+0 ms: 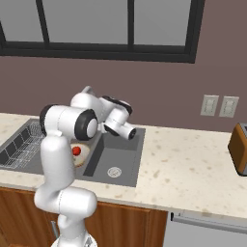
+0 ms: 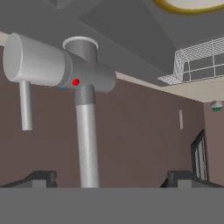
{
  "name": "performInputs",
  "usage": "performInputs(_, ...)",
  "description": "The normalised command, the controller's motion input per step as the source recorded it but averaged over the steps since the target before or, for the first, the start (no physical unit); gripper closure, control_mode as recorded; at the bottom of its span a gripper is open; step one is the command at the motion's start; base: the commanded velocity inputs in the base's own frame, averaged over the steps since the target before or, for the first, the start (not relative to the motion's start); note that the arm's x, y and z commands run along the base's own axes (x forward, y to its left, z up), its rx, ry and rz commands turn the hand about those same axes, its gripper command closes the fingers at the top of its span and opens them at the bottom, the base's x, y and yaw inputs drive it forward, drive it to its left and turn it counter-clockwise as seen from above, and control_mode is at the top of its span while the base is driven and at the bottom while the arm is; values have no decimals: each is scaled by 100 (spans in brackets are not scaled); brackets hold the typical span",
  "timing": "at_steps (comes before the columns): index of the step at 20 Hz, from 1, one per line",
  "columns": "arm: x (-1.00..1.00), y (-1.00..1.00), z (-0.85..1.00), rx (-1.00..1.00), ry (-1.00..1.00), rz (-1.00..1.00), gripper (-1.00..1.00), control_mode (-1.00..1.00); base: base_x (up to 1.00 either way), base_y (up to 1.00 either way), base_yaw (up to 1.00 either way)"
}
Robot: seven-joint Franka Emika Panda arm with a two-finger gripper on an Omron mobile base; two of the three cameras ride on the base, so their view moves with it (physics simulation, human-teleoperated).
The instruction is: Pick the tomato from the cabinet and place it in the bowl. Then pick the bowl and place it in the sink. Then turn on the sink facuet.
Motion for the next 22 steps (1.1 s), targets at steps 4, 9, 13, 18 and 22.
performInputs(4,58,0,-15,0,0,0,-100,-100,0,0,0)
performInputs(9,61,0,-19,0,0,0,-100,-100,0,0,0)
performInputs(13,44,0,-36,0,0,0,-100,-100,0,0,0)
performInputs(18,45,0,-38,0,0,0,-100,-100,0,0,0)
performInputs(22,48,0,-17,0,0,0,-100,-100,0,0,0)
